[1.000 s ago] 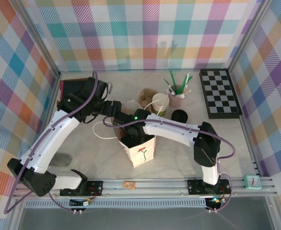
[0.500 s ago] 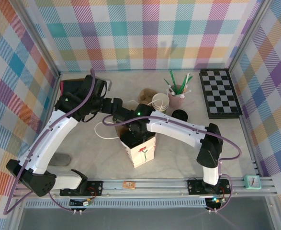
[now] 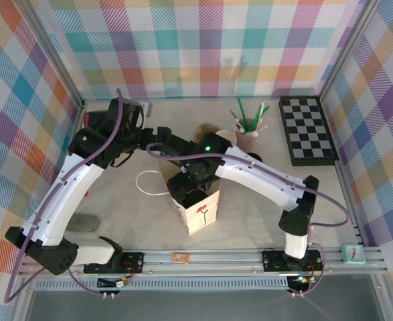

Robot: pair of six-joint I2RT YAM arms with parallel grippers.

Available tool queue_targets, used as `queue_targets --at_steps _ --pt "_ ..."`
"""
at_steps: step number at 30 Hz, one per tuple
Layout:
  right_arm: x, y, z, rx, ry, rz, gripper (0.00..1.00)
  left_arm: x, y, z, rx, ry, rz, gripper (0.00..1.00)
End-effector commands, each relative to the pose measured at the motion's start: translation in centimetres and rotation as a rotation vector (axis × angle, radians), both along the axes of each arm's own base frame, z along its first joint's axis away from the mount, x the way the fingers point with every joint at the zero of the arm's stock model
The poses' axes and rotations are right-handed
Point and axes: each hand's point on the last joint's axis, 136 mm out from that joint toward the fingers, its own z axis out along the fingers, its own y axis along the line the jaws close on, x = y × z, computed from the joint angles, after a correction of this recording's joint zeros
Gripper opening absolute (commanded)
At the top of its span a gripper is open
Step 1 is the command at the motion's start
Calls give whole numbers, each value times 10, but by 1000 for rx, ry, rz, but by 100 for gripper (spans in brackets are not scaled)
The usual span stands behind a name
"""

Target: Pack the takeout coffee

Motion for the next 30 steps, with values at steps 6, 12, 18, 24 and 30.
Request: queue_targets --at_steps 6,12,18,24,30 --pt "-2 -9 80 177 -120 49 99 3 17 28 -37 -24 57 100" --pt "-3 -15 124 275 -193 74 99 10 18 44 -77 -57 63 97" --pt "36 -65 169 304 -413 -48 99 20 34 47 -141 -50 110 95" --pt "95 -136 154 239 -440 -274 99 34 49 23 -203 -1 164 94" --pt "134 -183 126 230 -408 -418 100 42 56 -15 -204 70 201 92"
